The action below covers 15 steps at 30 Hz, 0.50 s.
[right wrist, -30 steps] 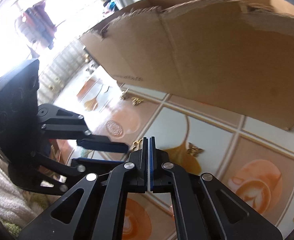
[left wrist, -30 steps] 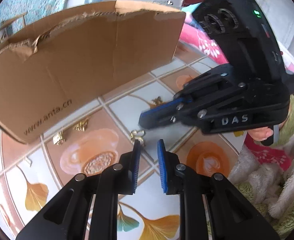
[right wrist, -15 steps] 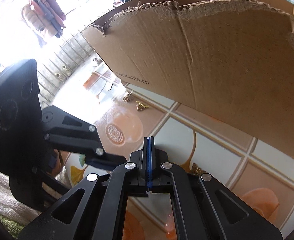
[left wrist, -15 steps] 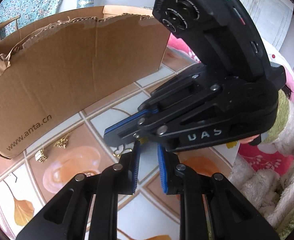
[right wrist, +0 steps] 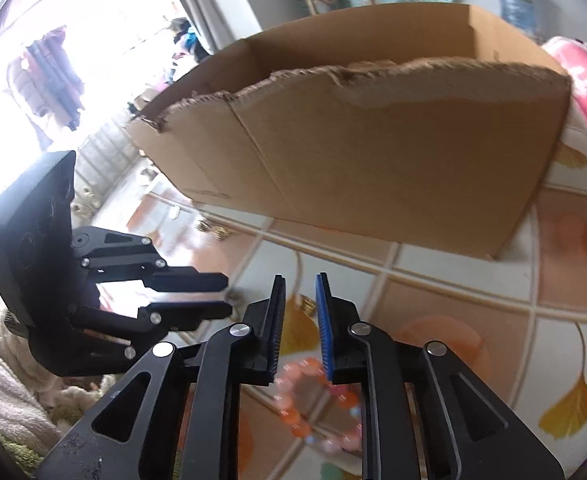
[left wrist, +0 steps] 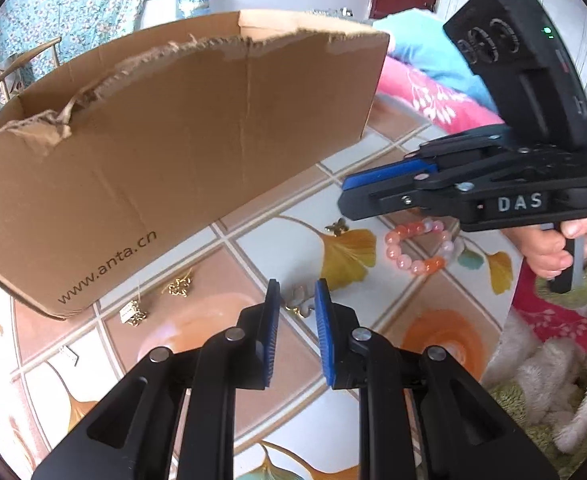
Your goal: Organize jewelry
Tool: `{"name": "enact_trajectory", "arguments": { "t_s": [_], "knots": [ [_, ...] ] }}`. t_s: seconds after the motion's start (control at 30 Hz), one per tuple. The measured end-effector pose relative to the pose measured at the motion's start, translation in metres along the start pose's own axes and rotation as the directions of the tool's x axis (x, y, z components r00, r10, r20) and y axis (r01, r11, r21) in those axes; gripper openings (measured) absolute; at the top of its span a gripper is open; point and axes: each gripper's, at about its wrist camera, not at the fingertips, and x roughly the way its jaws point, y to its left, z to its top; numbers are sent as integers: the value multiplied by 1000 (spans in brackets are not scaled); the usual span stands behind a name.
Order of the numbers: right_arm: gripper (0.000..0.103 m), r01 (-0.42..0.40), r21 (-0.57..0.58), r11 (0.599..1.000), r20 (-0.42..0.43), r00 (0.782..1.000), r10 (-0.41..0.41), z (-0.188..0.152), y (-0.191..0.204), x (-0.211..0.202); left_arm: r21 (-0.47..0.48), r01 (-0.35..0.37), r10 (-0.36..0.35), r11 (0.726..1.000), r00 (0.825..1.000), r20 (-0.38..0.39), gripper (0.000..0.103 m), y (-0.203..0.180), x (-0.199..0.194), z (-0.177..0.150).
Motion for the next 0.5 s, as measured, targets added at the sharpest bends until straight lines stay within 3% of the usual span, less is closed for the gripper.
{"name": "enact_trajectory", "arguments": {
  "t_s": [0.13,0.27,0.5],
  "knots": [
    [21,25,-3,1000,-2,1000,-25,-7,5,3,14,5,-5,1000,1000,-18,28,-4,2,2],
    [21,31,5,1000,7,999,-31,-9,-6,-2,3,-7,7,1000,999,-49,29,-10,3,6],
    [21,28,27,999,16,999,-28,-14,-10,-6,-76,93,-99,993,992,-74,29,-13,-3,4]
  ]
}}
